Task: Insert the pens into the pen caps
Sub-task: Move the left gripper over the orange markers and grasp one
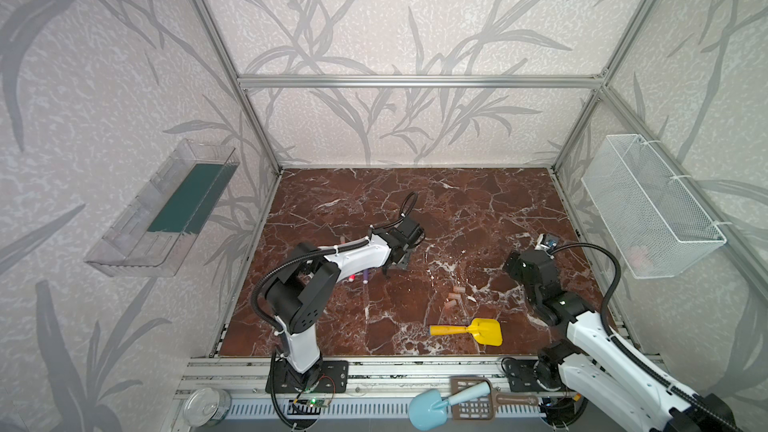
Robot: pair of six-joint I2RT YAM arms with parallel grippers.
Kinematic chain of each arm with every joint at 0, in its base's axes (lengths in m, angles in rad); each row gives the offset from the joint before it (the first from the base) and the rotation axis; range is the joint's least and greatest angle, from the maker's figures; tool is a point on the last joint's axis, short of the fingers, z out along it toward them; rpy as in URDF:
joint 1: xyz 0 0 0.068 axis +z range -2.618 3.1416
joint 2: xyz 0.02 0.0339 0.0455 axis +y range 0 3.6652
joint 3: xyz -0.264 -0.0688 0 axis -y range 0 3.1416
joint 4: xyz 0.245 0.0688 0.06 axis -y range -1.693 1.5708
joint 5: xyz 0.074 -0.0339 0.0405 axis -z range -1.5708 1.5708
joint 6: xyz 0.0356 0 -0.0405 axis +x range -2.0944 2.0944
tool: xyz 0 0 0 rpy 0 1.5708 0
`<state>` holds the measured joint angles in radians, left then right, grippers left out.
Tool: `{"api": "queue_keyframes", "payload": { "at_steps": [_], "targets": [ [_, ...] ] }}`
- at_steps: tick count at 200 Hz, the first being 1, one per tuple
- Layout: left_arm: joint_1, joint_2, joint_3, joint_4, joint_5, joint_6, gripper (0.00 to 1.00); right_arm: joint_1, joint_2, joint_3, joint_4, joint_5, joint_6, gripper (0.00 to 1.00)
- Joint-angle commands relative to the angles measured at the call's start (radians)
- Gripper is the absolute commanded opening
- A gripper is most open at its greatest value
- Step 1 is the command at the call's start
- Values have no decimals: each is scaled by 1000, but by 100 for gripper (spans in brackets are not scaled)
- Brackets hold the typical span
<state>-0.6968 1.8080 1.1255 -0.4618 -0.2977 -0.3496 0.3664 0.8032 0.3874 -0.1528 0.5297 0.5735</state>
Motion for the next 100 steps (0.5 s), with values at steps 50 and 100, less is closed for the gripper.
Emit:
{"api": "queue_keyframes", "payload": {
  "at_steps": [50, 100],
  "targets": [
    [45, 38, 32, -62, 103, 10, 60, -5, -28, -15, 13, -2, -9, 91],
    [54, 65, 47, -69, 169, 17, 55, -4, -55, -27, 12, -5, -7, 91]
  ]
}}
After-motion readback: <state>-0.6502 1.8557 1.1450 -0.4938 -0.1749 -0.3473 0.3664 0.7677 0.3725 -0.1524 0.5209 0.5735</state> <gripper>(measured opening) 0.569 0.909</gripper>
